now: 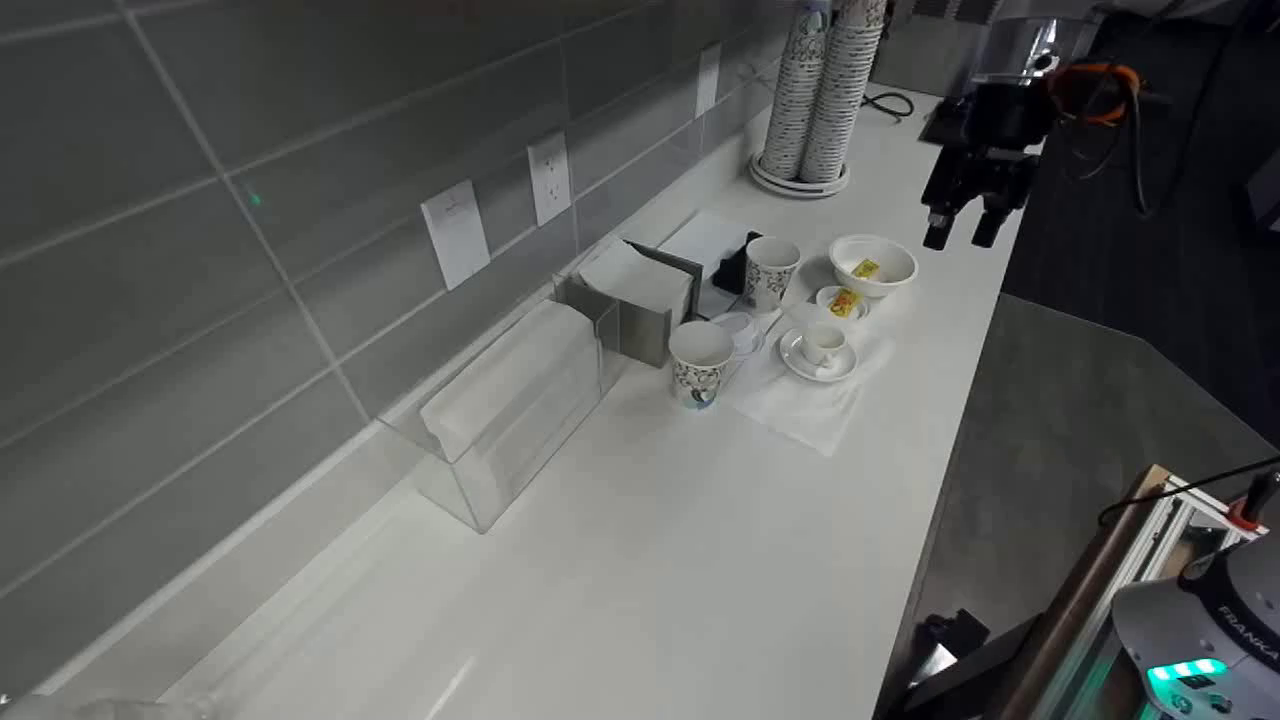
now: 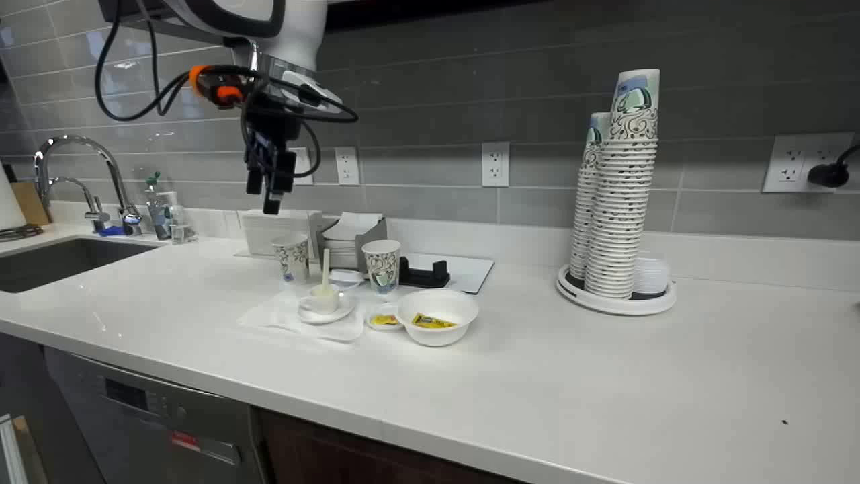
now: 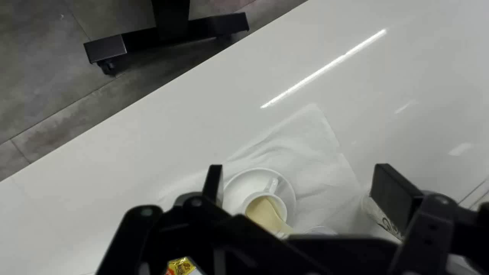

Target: Pour the contents in the coffee cup into the bowl on the right.

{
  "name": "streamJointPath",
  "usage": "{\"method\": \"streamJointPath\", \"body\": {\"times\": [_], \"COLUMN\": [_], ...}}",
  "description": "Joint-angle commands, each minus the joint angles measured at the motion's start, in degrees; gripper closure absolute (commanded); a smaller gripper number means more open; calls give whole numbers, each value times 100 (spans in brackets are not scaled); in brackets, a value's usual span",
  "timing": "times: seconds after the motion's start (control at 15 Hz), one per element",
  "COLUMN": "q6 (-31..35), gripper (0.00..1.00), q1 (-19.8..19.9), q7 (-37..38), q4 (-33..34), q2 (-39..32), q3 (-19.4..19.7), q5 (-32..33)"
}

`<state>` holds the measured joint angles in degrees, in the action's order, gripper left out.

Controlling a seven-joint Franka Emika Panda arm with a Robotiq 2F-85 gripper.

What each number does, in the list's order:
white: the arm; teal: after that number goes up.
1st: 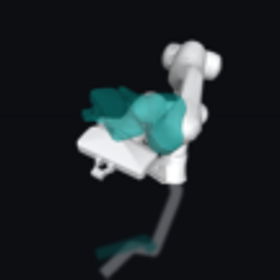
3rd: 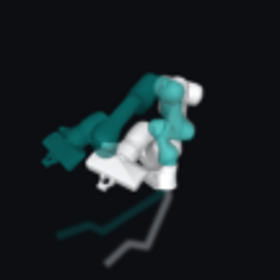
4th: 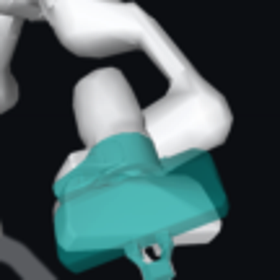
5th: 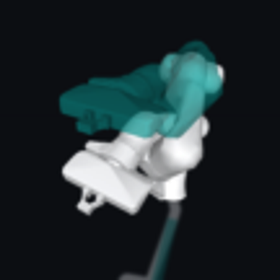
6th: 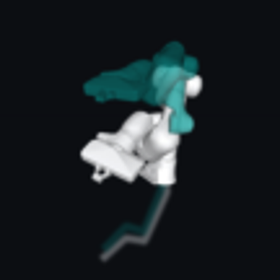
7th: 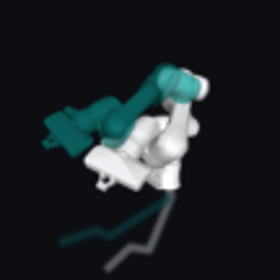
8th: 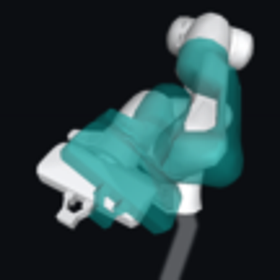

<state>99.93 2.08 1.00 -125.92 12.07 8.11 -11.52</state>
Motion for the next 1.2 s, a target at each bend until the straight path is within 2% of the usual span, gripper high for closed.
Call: {"method": "streamJointPath", "body": {"times": [0.0,0.8,1.13], "q6": [-16,-16,705], "gripper": [0,0,0], "q1": [107,107,-109], "q7": [-18,-18,-554], "q4": [11,11,58], "q2": [-6,-6,-317], "q3": [-98,-98,-529], "q5": [-17,-17,937]}}
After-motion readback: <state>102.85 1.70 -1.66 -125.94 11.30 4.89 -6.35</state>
